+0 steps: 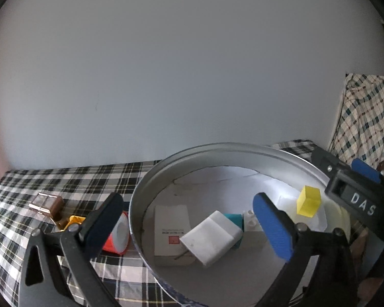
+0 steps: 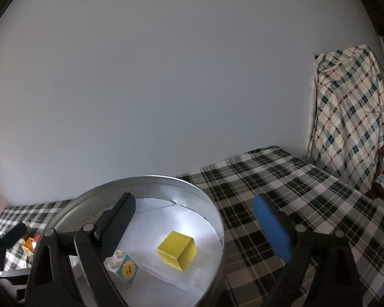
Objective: Organize rigid objects
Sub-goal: 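Withdraw both tools from the tin toward the yellow brick and red roll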
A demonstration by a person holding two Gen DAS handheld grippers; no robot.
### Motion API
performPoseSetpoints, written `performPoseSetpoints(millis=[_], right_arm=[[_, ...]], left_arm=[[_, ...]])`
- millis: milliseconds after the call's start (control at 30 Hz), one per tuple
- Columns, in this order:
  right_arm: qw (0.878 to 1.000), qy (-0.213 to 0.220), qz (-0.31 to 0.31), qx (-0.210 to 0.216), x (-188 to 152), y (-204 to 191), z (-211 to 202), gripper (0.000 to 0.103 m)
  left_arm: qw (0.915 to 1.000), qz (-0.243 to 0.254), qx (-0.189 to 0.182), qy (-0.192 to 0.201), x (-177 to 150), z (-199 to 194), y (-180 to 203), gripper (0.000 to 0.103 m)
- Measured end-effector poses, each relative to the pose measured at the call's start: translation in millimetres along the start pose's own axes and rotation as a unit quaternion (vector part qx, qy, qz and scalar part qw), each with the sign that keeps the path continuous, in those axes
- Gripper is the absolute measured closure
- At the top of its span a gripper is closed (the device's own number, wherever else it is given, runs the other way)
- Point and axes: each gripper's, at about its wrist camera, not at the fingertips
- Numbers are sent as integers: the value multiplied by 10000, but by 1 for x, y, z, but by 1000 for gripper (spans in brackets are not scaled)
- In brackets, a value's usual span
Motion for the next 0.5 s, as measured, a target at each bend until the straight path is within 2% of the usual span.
performPoseSetpoints(millis=[267, 500], right_arm=[[9971, 469, -601, -90, -7, -20, -20, 8], [9971, 568, -424, -289, -8, -17, -27, 8]], left_arm=[[9997, -223, 13, -52, -4, -5, -19, 0], [9994, -334, 25, -2, -7, -10, -29, 0]])
Point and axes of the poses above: each gripper's, at about its wrist camera, not at the fingertips, and z roughly the way its jaws point, y to its right, x to its top, and after that the axes turned 5 degrees about -x, right-handed
